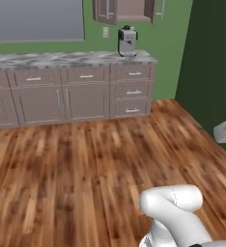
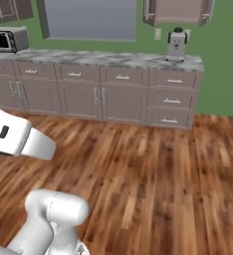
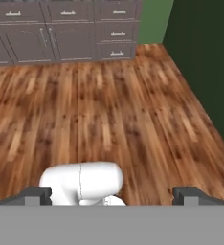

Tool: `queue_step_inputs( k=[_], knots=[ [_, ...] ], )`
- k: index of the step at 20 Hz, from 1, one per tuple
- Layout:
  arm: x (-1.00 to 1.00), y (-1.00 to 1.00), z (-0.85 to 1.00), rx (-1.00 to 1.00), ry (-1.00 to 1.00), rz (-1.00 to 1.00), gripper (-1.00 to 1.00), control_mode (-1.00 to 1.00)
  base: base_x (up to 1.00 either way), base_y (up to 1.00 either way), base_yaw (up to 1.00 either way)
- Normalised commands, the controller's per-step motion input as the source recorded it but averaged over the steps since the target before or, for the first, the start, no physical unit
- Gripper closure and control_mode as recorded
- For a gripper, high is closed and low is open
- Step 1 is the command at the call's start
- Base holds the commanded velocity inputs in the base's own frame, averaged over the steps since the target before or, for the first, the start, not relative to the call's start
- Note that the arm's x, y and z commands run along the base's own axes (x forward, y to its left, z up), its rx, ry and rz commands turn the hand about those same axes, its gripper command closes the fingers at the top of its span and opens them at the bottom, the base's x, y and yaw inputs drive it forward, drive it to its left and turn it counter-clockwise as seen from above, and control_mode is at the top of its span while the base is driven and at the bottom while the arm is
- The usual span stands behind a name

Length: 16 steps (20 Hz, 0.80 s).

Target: Close all open cabinet doors.

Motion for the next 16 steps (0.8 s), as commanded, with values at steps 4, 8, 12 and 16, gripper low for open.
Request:
queue_step_inputs(
  k=[4, 8, 12, 16],
  knots=[
    [0.0, 0.0, 0.0, 0.0, 0.0, 0.0, -1.0, 1.0, 1.0, -0.48, 0.0],
    [0.0, 0.0, 0.0, 0.0, 0.0, 0.0, -1.0, 1.0, 1.0, -0.48, 0.0],
    [0.0, 0.0, 0.0, 0.0, 0.0, 0.0, -1.0, 1.0, 1.0, -0.48, 0.0],
    [0.0, 0.0, 0.0, 0.0, 0.0, 0.0, -1.0, 1.0, 1.0, -0.5, 0.0]
  ],
)
